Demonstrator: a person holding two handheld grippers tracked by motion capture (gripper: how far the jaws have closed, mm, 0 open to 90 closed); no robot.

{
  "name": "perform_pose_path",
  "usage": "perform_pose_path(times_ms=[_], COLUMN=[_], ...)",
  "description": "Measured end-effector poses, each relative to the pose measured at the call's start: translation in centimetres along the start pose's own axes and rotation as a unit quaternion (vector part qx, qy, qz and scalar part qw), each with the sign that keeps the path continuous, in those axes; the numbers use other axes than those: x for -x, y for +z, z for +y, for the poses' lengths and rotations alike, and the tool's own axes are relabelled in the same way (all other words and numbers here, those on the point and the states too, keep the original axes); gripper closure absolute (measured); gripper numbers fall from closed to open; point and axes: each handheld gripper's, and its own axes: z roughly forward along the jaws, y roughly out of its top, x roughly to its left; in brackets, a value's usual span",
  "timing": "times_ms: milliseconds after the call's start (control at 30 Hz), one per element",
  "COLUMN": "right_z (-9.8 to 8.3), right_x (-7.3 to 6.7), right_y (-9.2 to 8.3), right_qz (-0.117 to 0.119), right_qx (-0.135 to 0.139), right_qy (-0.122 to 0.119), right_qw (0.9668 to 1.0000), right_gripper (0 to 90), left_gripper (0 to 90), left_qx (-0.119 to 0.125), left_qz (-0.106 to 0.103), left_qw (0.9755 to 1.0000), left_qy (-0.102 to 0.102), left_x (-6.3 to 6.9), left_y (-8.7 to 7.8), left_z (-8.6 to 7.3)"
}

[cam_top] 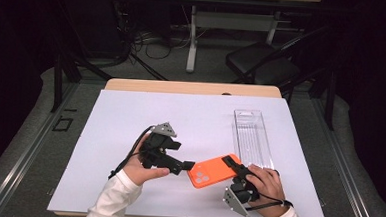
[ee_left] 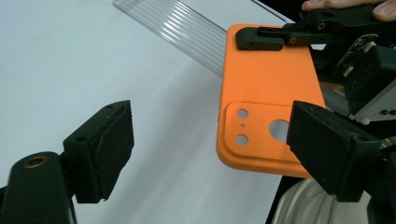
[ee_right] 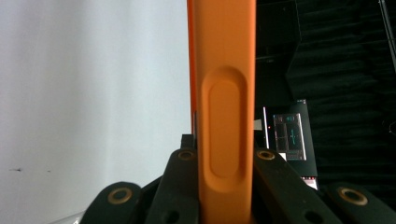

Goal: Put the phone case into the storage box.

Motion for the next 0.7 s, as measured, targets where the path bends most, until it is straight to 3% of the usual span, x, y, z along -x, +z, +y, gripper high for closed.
perform_pose_path(times_ms=[233,300,500,700], right_z=[-0.26,-0.30,-0.35,-0.60], right_x=[0.15,0.07,0.29,0.52], right_y=[0.02,0.17,-0.01,-0.10], right_qz=[0.005,0.005,0.014,0.027], right_qx=[0.002,0.014,0.010,0.013], right_qy=[0.009,0.019,0.037,0.078], right_qw=[0.9999,0.9997,0.9992,0.9965], right_gripper=[87.2,87.3,87.3,87.4], left_gripper=[15.8,15.8,15.9,16.1], left_qx=[0.004,0.005,0.012,0.016], left_qz=[0.009,0.011,0.018,0.019], left_qw=[1.0000,0.9999,0.9998,0.9997], left_qy=[-0.001,0.001,0.002,0.002], left_x=[-0.28,-0.35,-0.47,-0.64], left_y=[-0.17,-0.22,-0.42,-0.73], left_z=[-0.13,-0.14,-0.15,-0.15])
